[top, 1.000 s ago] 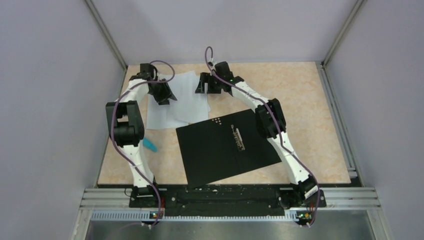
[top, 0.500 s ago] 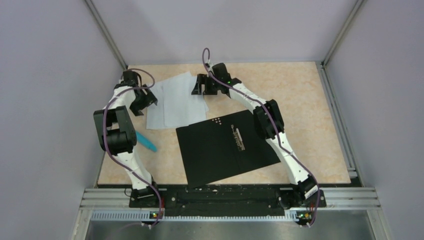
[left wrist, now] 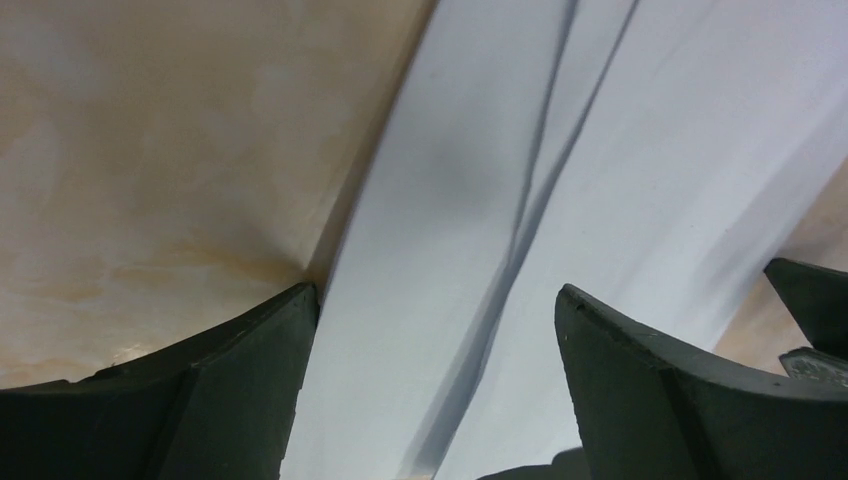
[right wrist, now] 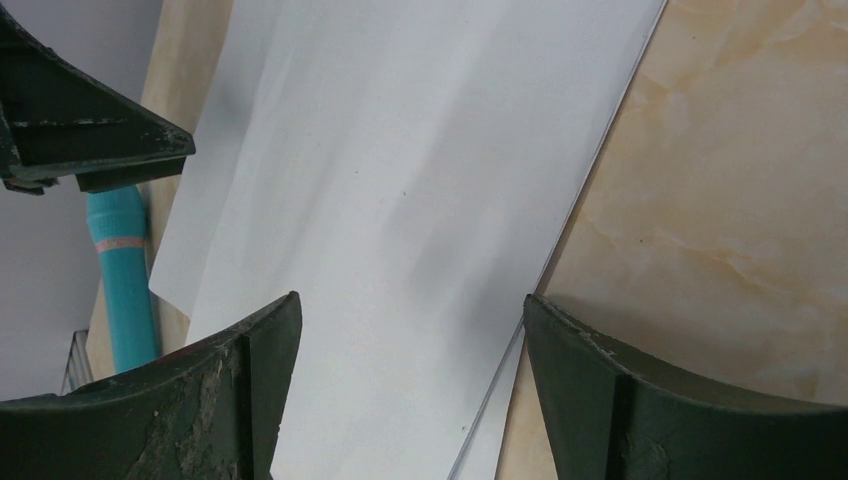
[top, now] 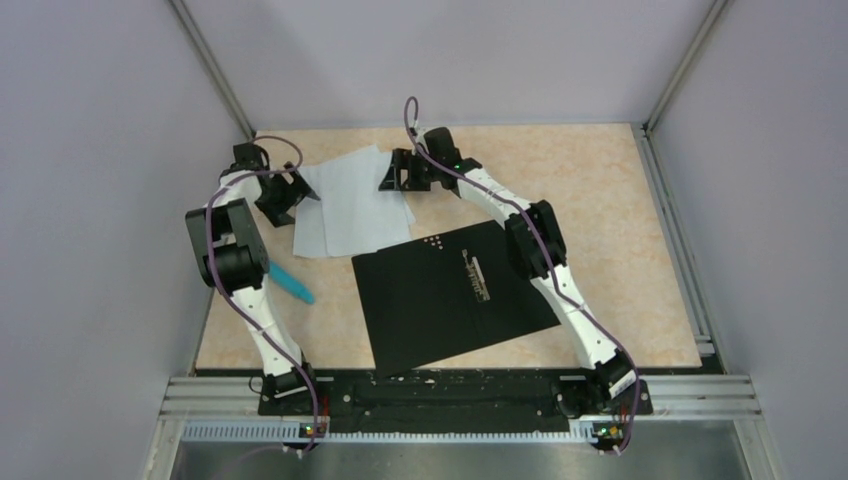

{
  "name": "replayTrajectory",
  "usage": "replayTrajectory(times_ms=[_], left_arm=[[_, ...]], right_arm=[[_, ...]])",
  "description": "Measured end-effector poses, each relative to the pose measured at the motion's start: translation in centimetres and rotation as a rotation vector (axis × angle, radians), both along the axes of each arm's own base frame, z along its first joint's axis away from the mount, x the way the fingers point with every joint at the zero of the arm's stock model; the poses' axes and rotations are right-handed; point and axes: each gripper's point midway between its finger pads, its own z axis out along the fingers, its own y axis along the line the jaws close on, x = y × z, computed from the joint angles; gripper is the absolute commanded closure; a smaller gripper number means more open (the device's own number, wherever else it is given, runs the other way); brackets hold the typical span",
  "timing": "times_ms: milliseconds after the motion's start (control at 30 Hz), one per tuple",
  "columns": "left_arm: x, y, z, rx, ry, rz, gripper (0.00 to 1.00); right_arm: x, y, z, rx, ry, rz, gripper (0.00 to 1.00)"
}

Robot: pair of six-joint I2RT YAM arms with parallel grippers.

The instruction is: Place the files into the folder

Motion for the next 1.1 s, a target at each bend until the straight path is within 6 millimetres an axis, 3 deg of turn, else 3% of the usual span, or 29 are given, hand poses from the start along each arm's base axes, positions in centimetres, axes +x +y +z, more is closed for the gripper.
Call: replayTrajectory(times_ms=[233,467,800,900,1100], left_arm=[[1.3,-2.4,0.7,-0.154,-0.065,-0.050,0.10],[1.6,-4.1,0.7,-0.256,-0.080,-0.062,0.24],[0.5,-3.5,0.2,-0.163,-0.037,-0.050,0.22],[0.3,-4.2,0.2,-0.191,-0.045,-0.077,0.22],[0.1,-5.9,0.4,-0.301,-0.061,-0.077,0.32]], right_arm=[[-0.7,0.8,0.2,0.047,0.037,0.027,0.18],[-1.7,2.0,0.2,0.094,0.083,0.047,0.18],[-1.8,2.2,0.1,0.100,0.091,0.042,0.18],[-1.8,2.2,0.1,0.100,0.091,0.043,0.18],[-1.9,2.2,0.2,0.104,0.090,0.049,0.18]])
